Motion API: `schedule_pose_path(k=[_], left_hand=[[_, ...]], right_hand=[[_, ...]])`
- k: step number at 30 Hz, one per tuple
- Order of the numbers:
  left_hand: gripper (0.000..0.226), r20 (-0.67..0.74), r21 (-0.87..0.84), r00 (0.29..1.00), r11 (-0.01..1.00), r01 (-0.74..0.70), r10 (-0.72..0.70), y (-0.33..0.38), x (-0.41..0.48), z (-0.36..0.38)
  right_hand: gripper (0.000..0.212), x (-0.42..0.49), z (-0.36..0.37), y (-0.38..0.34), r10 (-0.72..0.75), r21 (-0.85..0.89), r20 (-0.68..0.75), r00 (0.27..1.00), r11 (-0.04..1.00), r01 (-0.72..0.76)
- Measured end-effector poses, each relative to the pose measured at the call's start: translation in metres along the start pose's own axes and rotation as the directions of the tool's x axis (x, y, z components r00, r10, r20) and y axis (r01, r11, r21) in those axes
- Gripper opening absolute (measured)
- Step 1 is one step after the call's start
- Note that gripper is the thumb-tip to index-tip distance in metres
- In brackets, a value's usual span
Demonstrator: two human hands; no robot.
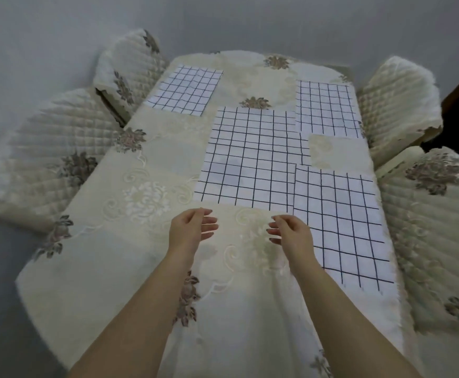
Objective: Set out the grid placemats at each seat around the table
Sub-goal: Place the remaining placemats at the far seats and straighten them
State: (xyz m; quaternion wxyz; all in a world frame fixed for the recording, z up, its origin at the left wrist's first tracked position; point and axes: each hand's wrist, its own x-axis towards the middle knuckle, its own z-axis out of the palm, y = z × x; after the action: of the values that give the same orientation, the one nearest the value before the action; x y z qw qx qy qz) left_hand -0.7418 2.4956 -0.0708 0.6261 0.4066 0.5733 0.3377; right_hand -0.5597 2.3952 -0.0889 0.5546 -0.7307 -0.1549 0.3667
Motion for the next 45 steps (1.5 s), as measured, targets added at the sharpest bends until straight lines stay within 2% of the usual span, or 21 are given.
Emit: schedule_pose_path(k=[9,13,15,18,22,24,28,31,33,37,45], left_hand=[[0.017,0.192,0.140,0.981,0.989,-0.055,0.027,0.021,0.048,-0.053],[0.014,0.303,0.220,0.949,0.963,-0.156,0.084,0.024,0.070,-0.055],[0.021,0.350,0.286,0.927,0.926,-0.245,0.137,0.022,0.084,-0.048],[0.039,0.431,0.416,0.869,0.801,-0.430,0.243,0.019,0.102,-0.037],[0.056,0.604,0.568,0.731,0.472,-0.674,0.318,0.015,0.121,-0.024],[0.064,0.662,0.591,0.693,0.369,-0.717,0.286,0.014,0.134,-0.015],[0.080,0.688,0.667,0.703,0.224,-0.710,0.180,0.001,0.156,-0.003],[0.081,0.682,0.679,0.714,0.226,-0.698,0.156,-0.006,0.163,-0.001],[0.076,0.681,0.671,0.706,0.222,-0.708,0.195,-0.009,0.165,-0.002],[0.069,0.661,0.664,0.697,0.214,-0.716,0.279,-0.017,0.169,-0.009],[0.043,0.652,0.648,0.667,0.192,-0.737,0.359,-0.025,0.163,-0.017]], right_hand=[[0.008,-0.021,0.060,0.000,-0.062,-0.094,-0.097,0.993,0.994,0.053],[0.009,-0.014,0.071,-0.007,-0.154,-0.244,-0.091,0.984,0.961,0.128],[0.012,-0.004,0.075,-0.012,-0.167,-0.290,-0.072,0.983,0.947,0.139],[0.022,0.019,0.080,-0.013,-0.203,-0.446,-0.012,0.979,0.877,0.176],[0.043,0.050,0.082,-0.005,-0.200,-0.607,0.080,0.976,0.767,0.207],[0.055,0.065,0.082,0.000,-0.173,-0.655,0.114,0.978,0.728,0.205],[0.072,0.085,0.087,0.010,-0.157,-0.725,0.183,0.970,0.645,0.241],[0.077,0.089,0.093,0.013,-0.163,-0.779,0.218,0.962,0.565,0.272],[0.075,0.089,0.097,0.015,-0.166,-0.801,0.215,0.962,0.534,0.271],[0.064,0.085,0.106,0.017,-0.210,-0.767,0.148,0.967,0.593,0.246],[0.049,0.074,0.120,0.018,-0.264,-0.749,0.127,0.956,0.606,0.267]])
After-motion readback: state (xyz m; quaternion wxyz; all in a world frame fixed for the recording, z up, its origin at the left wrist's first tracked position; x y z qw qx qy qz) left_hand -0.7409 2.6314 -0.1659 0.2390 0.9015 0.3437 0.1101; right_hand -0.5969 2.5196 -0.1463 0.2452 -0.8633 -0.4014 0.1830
